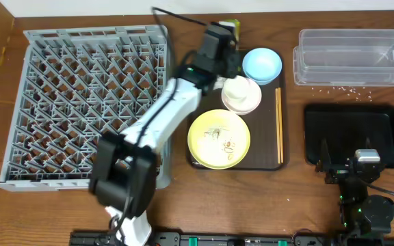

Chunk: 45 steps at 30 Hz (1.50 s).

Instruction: Sort waste into correct bins and load items into the dishwasher

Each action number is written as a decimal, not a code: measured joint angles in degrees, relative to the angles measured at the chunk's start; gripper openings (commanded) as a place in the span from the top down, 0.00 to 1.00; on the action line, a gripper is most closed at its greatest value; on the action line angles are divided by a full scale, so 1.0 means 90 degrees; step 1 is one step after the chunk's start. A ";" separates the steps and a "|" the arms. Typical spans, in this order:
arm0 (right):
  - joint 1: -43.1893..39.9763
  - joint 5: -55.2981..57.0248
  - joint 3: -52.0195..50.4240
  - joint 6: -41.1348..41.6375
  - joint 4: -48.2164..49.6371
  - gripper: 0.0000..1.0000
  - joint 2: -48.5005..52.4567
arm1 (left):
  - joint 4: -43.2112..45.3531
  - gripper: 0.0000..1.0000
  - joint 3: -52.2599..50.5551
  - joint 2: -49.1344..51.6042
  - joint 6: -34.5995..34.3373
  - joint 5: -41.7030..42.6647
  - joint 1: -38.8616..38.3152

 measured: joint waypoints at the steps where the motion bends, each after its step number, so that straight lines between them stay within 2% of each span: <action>1: 0.0000 0.0000 0.0000 -0.0002 0.0000 0.01 0.0000 | -0.0100 0.92 0.0000 -0.0138 0.0000 -0.0005 0.0092; 8: 0.0000 0.0000 0.0000 0.0000 0.0002 0.01 0.0000 | -0.0928 0.92 0.0027 -0.0709 0.0002 -0.0027 0.0707; 12: 0.0000 0.0000 0.0000 -0.0002 0.0000 0.01 0.0000 | -0.1617 0.92 0.0027 -0.0299 0.0027 0.0090 0.0719; 19: 0.0000 0.0000 0.0000 -0.0002 0.0000 0.01 0.0000 | -0.1707 0.90 0.0024 0.0364 0.0092 0.0381 0.0678; 22: 0.0000 0.0000 0.0000 0.0000 0.0000 0.01 0.0000 | -0.1698 0.83 0.0024 0.0372 0.0102 0.0384 0.0678; 23: 0.0000 0.0000 0.0000 0.0000 0.0000 0.01 0.0000 | -0.1700 0.78 0.0024 0.0369 0.0095 0.0384 0.0678; 25: 0.0000 0.0000 0.0000 -0.0002 0.0000 0.01 0.0000 | -0.1739 0.56 0.0024 0.0372 0.0109 0.0384 0.0678; 26: 0.0000 0.0000 0.0000 -0.0002 0.0000 0.01 0.0000 | -0.1753 0.53 0.0024 0.0372 0.0102 0.0384 0.0678; 39: 0.0000 0.0000 0.0000 -0.0002 0.0000 0.01 0.0000 | -0.1753 0.51 0.0024 0.0129 0.0092 0.0408 0.0797; 43: 0.0000 0.0024 0.0000 -0.0002 0.0002 0.01 0.0000 | -0.1736 0.46 0.0027 -0.0736 -0.0238 0.0476 0.1292; 45: 0.0000 0.0027 0.0000 -0.0002 0.0002 0.01 0.0000 | -0.1751 0.35 0.0036 -0.1236 -0.0408 0.0500 0.1681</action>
